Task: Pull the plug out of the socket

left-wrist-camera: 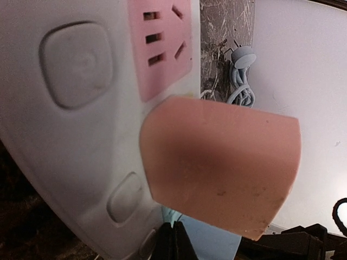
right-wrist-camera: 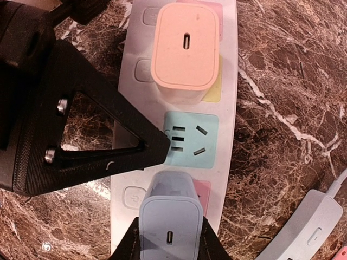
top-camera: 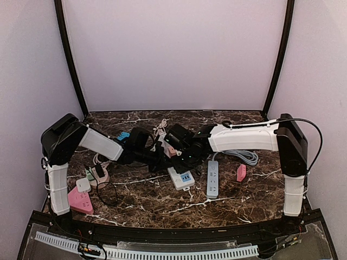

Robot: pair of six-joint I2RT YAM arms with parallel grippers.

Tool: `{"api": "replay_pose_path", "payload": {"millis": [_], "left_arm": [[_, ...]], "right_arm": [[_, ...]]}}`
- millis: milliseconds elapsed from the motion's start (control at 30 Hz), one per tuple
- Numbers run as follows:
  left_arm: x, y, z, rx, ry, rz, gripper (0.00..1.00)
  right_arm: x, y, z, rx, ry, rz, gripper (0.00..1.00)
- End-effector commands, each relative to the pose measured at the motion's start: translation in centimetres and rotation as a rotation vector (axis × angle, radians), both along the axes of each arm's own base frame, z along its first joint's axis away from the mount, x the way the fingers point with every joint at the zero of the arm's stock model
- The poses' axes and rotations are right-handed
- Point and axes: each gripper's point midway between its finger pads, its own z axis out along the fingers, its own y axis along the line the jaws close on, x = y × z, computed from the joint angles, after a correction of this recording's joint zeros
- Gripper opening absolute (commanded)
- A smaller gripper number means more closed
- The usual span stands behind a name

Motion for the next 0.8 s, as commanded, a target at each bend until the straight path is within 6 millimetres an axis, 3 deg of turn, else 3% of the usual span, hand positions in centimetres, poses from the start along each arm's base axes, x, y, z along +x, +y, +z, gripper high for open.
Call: {"api": "replay_pose_path", "payload": {"millis": [0,433,767], "left_arm": [[-1.6,2.3,-4.8,0.191,0.098,0.033,0.0],[-3.1,3.2,-7.8,0.292,0.149,0.039,0.0],[-3.8,4.0,-9.1,0.319,0.173,0.048,0.0]], "right_arm": [[0.4,0.7,2.5,0.019,-0.06,0.003,0.0],[0.9,1.0,5.1,0.066,-0.091,0.001,0.0],[1.5,-0.2,6.0,0.082,-0.097,-0.006,0.0]]}}
